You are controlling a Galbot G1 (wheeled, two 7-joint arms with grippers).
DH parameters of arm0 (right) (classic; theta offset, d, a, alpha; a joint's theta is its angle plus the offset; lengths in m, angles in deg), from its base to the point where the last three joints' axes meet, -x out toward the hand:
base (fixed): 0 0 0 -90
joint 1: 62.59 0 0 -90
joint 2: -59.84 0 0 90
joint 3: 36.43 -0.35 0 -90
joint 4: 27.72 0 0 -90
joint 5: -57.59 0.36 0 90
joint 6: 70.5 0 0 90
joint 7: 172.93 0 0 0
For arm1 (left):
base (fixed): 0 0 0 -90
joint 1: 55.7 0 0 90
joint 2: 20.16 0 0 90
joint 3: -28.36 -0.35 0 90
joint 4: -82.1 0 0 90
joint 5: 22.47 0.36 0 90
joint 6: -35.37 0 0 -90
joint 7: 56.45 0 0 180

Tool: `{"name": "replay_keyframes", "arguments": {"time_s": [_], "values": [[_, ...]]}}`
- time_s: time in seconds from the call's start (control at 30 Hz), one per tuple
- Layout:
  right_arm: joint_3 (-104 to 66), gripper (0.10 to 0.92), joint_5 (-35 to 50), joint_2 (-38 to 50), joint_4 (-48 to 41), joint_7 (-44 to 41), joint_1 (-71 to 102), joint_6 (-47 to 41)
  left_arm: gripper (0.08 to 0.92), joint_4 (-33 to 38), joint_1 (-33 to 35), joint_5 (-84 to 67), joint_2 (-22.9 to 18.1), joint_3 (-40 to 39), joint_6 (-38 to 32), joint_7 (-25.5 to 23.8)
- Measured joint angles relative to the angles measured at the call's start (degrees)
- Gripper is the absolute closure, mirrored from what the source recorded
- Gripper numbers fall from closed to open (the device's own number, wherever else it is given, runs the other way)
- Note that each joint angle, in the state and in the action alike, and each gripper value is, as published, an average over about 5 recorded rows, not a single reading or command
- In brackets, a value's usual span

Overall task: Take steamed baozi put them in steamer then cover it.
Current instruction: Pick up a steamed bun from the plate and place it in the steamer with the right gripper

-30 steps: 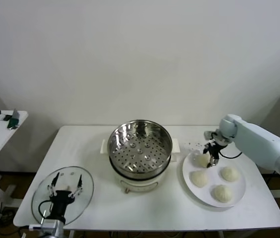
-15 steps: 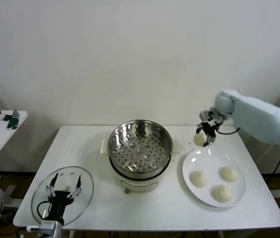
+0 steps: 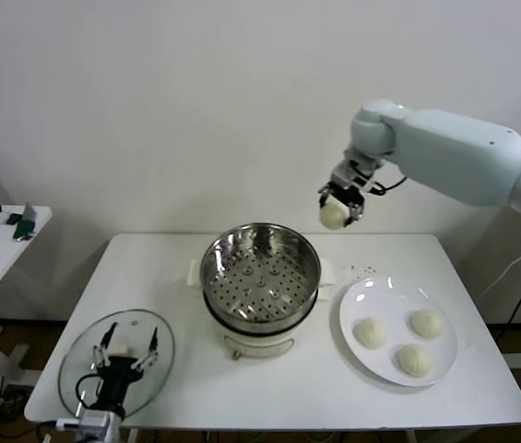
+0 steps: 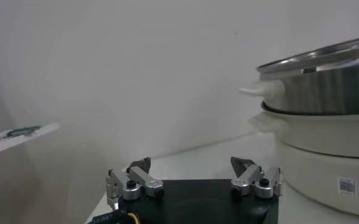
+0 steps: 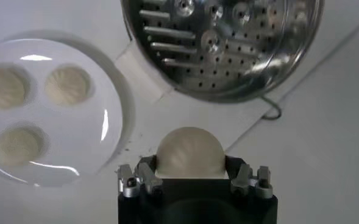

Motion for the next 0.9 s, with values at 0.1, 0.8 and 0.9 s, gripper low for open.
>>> {"name": "replay_keyframes", "arguments": {"time_s": [0.1,0.8,0.9], "values": [[-0.5,0.305,-1.4,-2.9,0.4,0.0,-0.1,1.6,0.177,0.0,0.2,0.0,0.2,-0.1,0.0,0.0],[-4.6,0.306,-15.8,-16.3,-5.6,0.3,10.9,7.8,0.177,0.1,1.4,-0.9,1.2,1.0,-0.3,0.0],[-4.9,0.306,-17.2,-17.3,-7.2,0.5,12.5,8.3,0.177,0.1,1.5,-1.0,1.1,0.9,-0.3,0.0]]}}
